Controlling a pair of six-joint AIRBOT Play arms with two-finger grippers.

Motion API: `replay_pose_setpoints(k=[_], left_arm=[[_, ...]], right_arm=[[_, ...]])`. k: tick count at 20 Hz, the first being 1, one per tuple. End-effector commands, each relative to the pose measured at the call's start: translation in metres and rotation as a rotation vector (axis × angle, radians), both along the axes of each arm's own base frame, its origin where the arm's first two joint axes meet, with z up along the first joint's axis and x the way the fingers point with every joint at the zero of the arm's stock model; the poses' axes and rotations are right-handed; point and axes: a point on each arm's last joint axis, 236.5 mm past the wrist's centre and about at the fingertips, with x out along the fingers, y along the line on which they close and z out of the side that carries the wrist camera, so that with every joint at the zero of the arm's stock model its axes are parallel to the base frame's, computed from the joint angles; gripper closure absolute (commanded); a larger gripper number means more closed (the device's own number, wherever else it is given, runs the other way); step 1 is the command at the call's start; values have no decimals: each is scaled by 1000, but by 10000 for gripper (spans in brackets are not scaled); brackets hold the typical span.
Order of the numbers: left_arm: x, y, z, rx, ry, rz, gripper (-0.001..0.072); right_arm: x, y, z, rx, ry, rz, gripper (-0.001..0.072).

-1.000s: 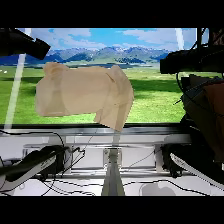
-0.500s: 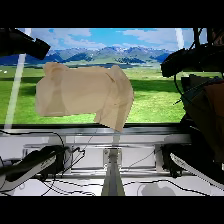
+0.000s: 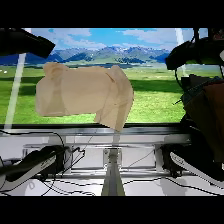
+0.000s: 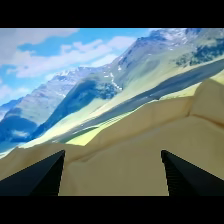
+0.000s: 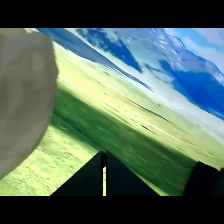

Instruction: Fold the clothes and pants, and hang the long-sleeved shirts on hangers.

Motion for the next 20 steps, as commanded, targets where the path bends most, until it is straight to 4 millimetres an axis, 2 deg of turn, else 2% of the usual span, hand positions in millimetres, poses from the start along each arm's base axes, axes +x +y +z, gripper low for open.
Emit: replay_pose_setpoints(k=[1,2,3,4,6,7,8,9,12,13,14,15,18,19,20], left_arm=[[-5,-26,14,-136,-1,-47,-6],[-5,-28,15,-147,-1,-51,-6],[-6,-30,16,-159,-1,-56,-6],[-6,-32,18,-171,-2,-60,-6],[-7,-37,21,-195,-1,-69,-5],[-7,-37,21,-198,-1,-70,-6],[-7,-37,21,-197,-1,-69,-5],[-7,-37,21,-197,-2,-68,-6],[-4,-24,18,-172,-4,-38,21],[-2,-14,18,-172,-4,-17,127],[1,-1,17,-166,-5,15,165],[4,19,13,-157,6,69,165],[-4,102,-15,-76,110,291,165],[-13,132,-29,-51,170,366,165],[-23,155,-44,-41,227,423,165]], right_arm=[[6,-64,-69,16,167,-147,699],[-1,-68,-102,120,249,-179,699],[-11,-62,-132,241,322,-185,699],[-22,-46,-159,398,392,-191,699],[-37,-14,-198,659,482,-272,687],[-40,-3,-216,730,494,-322,527],[-42,10,-233,790,506,-370,229],[-46,25,-248,826,530,-396,159],[-56,70,-279,828,614,-376,160],[-54,84,-286,822,624,-366,160],[-52,95,-292,811,625,-357,160],[-52,105,-298,793,632,-339,160],[-55,126,-309,753,689,-295,165],[-50,127,-307,745,676,-279,190],[-44,129,-303,748,660,-271,271]])
